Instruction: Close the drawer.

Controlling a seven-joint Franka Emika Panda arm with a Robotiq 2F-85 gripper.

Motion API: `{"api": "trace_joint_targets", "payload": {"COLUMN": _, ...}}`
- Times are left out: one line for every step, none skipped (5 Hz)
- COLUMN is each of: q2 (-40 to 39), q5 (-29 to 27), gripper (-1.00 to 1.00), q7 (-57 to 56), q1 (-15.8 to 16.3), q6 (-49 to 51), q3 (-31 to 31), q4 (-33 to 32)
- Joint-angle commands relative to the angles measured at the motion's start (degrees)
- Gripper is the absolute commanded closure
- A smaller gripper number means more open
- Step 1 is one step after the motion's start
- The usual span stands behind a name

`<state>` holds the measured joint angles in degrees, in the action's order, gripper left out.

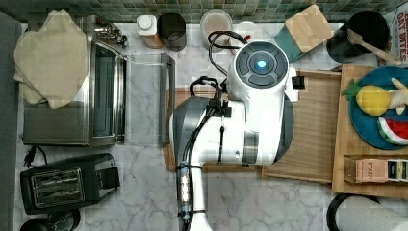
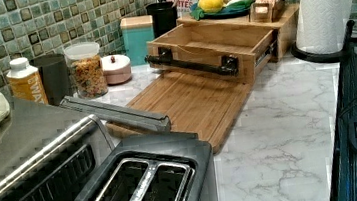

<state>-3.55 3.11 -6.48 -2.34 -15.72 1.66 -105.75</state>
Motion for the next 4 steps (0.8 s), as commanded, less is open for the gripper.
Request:
{"api": "trace_joint_targets", "payload": {"q2": 0.0, "q5": 0.3, "gripper": 1.00, "q7": 0.0, "q1": -0.1, "q6": 0.0, "q3": 0.0, "q4": 0.0}}
{"api": "trace_joint_targets", "payload": {"q2": -1.5, "q5": -2.8, "gripper": 1.00, "q7": -7.9, "q1": -0.5, "q6": -7.2, "q3": -0.3, "q4": -2.7}}
{"api": "trace_joint_targets", "payload": {"q2": -4.5, "q5": -3.2, "gripper": 1.00, "q7": -12.8, "q1": -0.4, "q6": -8.9, "q3": -0.8, "q4": -2.7}}
{"api": "trace_joint_targets", "payload": {"q2": -6.9, "q5": -6.0, "gripper": 1.00, "q7": -17.1, "q1": -1.3, "q6": -8.9, "q3": -0.8, "q4": -3.0}}
